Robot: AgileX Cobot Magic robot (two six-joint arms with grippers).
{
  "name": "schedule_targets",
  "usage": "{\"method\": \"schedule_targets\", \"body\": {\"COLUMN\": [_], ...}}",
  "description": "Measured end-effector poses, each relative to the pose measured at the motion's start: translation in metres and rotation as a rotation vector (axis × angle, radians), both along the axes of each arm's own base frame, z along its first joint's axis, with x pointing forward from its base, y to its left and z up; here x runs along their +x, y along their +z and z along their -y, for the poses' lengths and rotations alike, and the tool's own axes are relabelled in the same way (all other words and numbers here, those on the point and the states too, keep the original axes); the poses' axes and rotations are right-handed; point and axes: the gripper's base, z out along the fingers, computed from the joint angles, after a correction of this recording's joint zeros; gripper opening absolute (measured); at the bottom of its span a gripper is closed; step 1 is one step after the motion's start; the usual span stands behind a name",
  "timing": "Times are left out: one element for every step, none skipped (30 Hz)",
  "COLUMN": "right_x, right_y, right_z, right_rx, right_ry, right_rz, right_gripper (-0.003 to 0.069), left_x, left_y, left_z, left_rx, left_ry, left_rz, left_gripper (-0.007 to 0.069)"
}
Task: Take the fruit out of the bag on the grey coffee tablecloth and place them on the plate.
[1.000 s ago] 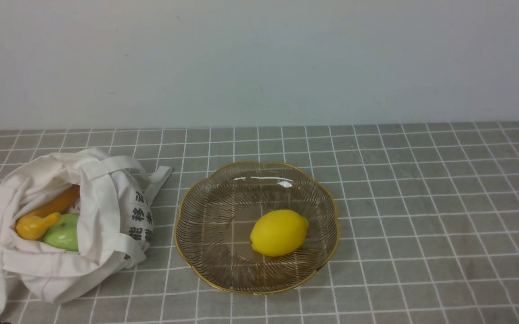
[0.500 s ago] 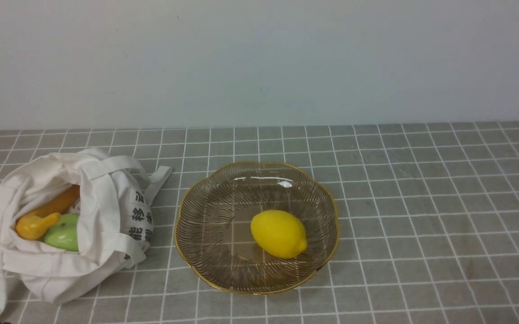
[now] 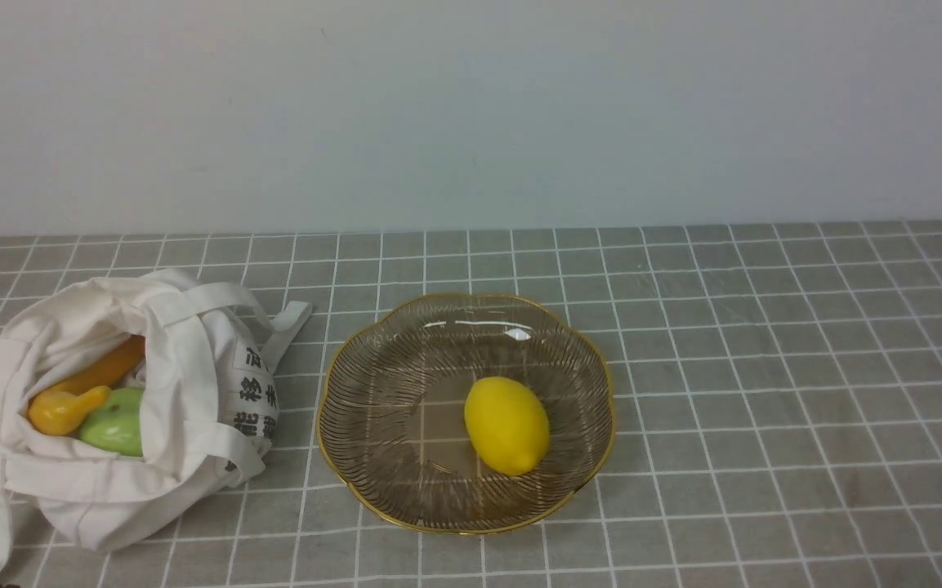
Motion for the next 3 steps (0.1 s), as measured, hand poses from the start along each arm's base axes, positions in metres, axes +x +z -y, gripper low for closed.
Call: {"method": "schedule_targets", "body": {"right_x": [0.0, 0.0, 0.0], "right_y": [0.0, 0.0, 0.0], "right_z": [0.0, 0.0, 0.0], "right_rx": [0.0, 0.0, 0.0], "right_ry": [0.0, 0.0, 0.0], "right_rz": [0.0, 0.0, 0.0], "right_gripper": [-0.0015, -0.0015, -0.0015], "left_x": [0.0, 0.0, 0.0], "left_y": [0.0, 0.0, 0.0], "left_z": [0.0, 0.0, 0.0], "left_rx": [0.0, 0.0, 0.0], "left_ry": [0.0, 0.0, 0.0], "left_rz": [0.0, 0.0, 0.0], "left_gripper": [-0.0008, -0.0008, -0.0008]}}
